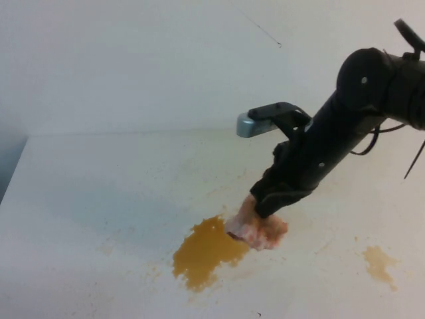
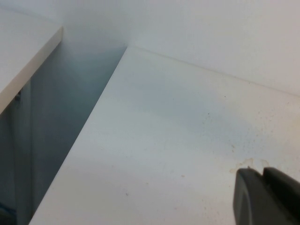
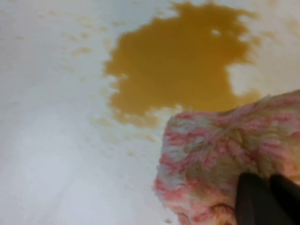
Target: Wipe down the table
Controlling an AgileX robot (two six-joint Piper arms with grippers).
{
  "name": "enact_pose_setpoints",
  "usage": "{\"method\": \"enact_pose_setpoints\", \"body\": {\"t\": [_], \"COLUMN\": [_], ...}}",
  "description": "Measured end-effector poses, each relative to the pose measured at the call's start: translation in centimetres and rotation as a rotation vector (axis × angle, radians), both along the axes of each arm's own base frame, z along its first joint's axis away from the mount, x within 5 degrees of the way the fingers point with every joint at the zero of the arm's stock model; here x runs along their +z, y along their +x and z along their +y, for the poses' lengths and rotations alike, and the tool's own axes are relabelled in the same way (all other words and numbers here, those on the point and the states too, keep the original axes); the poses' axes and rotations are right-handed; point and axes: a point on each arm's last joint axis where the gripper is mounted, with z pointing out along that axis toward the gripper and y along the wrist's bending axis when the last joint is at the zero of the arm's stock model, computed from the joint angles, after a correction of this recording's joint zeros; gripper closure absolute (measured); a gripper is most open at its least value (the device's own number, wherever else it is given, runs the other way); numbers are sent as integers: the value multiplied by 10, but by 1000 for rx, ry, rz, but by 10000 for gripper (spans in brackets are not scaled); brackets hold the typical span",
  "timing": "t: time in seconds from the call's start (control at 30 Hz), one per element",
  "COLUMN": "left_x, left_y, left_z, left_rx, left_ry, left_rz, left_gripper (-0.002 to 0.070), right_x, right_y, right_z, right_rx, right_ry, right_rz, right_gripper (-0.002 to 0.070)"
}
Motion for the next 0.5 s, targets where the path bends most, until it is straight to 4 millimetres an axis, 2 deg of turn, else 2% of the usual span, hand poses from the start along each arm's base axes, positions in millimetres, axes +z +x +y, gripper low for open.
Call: {"method": "enact_pose_setpoints", "body": {"t": [0.13, 0.27, 0.4, 0.5], "left_x": [0, 0, 0, 0], "left_y": [0, 0, 0, 0], "left_z": [0, 0, 0, 0], "left_rx": [0, 0, 0, 0], "left_ry": [0, 0, 0, 0], "left_rz": [0, 0, 0, 0], "left_gripper": [675, 675, 675, 675], "right_x": [5, -3, -29, -55], "right_y": [-18, -36, -43, -40], "right_z": [40, 77, 98, 105], "right_rx": [94, 177, 216, 226], "right_ry": [75, 106, 86, 48], "right_rz": [-53, -106, -100, -70], "right_gripper": [657, 657, 657, 657]}}
